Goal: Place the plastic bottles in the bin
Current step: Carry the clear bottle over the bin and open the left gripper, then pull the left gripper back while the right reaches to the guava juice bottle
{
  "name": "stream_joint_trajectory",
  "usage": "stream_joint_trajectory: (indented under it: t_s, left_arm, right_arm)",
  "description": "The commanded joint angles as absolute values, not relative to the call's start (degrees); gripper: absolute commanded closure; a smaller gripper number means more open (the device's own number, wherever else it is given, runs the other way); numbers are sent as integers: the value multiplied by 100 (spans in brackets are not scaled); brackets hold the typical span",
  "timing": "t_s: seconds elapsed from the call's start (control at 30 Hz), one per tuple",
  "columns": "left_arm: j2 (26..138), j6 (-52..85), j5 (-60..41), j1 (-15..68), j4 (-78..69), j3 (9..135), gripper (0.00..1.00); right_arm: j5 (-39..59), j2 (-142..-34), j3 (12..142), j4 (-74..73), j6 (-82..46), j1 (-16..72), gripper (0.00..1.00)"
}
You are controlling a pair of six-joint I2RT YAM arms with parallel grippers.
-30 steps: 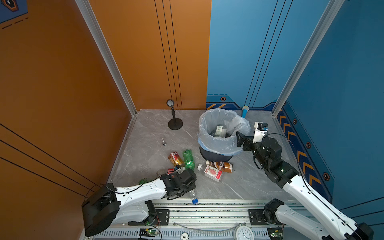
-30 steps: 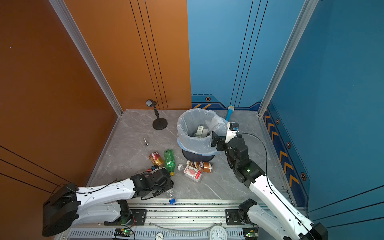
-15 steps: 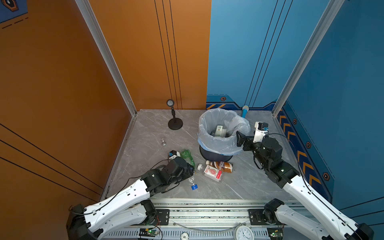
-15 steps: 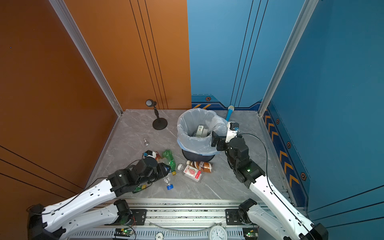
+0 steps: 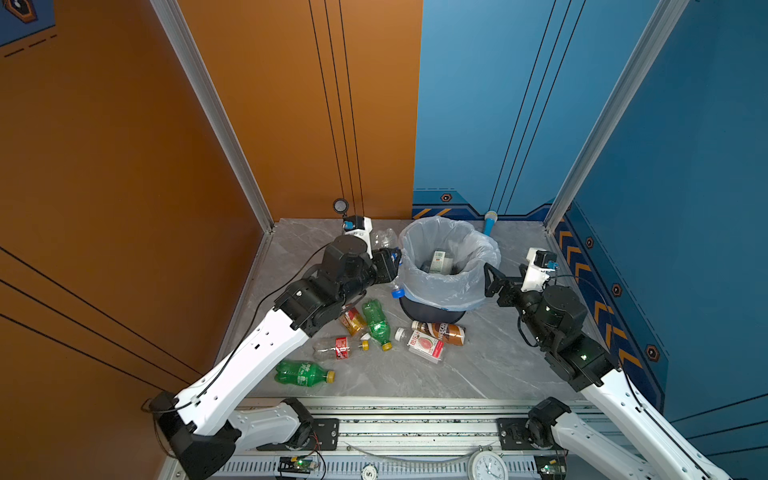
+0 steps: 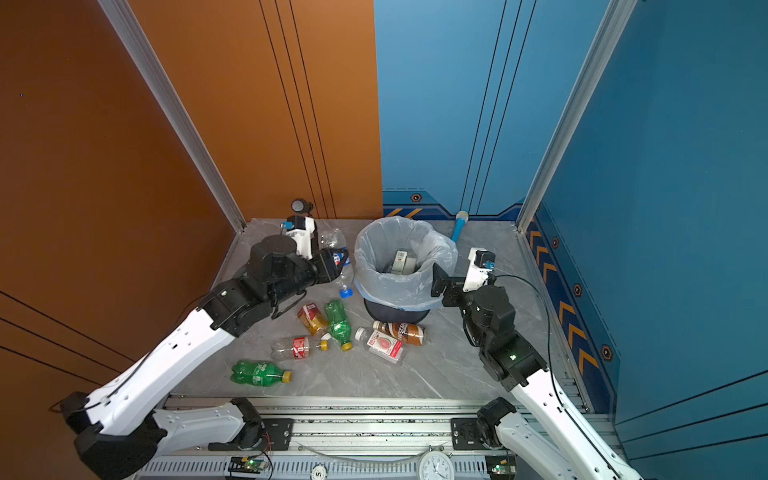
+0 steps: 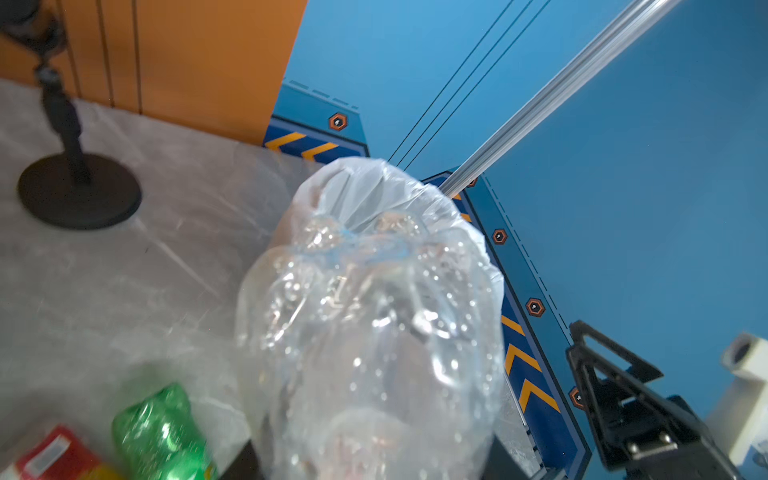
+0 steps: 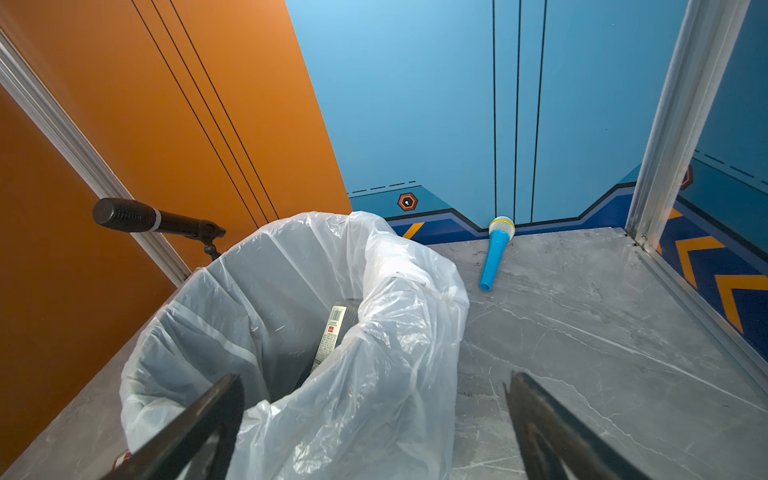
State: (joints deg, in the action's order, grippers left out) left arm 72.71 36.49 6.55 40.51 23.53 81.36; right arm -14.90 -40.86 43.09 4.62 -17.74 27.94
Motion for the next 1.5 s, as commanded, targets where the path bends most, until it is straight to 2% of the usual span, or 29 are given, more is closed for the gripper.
stream_joint_trajectory:
  t_s: [0.0,0.23,0.5,0.53,0.57,0.63,0.67,0.83,0.97,1.1,1.23,1.37,1.47]
  left_arm:
    - [8063,2684,277,4048,2016,9014,52]
    - [10000,2127,37,4162,2171,11021,52]
    - [10776,2178,-232,4134,2373,11756,51]
    - [10807,2188,-263,4133,2382,11769,48]
    - [10819,2196,-283,4138,2390,11777,41]
    - [10809,2190,-295,4140,2425,11777,8]
    - [10789,2173,-285,4133,2445,11778,2]
    - [10290,2037,-71,4144,2453,11588,2]
    - [9442,1907,333,4191,2108,10779,2]
    - [8121,2125,1258,4203,1427,8784,2]
    - [6921,2818,2223,4128,1342,6757,2]
    - [5957,3532,2472,3943,1524,5410,2]
    - [5606,3734,2573,3869,1578,4974,2]
  right_arm:
    - [-1578,-3782,4121,841,-1911,2729,0]
    - [-1527,-3483,4089,1154,-1968,2641,0]
    - [-1506,-3426,4061,1238,-1966,2577,0]
    - [-1477,-3438,4065,1248,-1966,2567,0]
    - [-1450,-3448,4075,1256,-1964,2566,0]
    - [-1385,-3471,4095,1288,-1952,2558,0]
    - [-1352,-3485,4104,1299,-1953,2550,0]
    - [-1274,-3499,4153,1394,-1931,2549,0]
    - [-1146,-3590,4192,1392,-1934,2549,0]
    - [-973,-3781,4246,1432,-1976,2549,0]
    - [-837,-3920,4297,1458,-2014,2566,0]
    - [-690,-4072,4448,1596,-2004,2588,0]
    - [-531,-4218,4632,1750,-1969,2726,0]
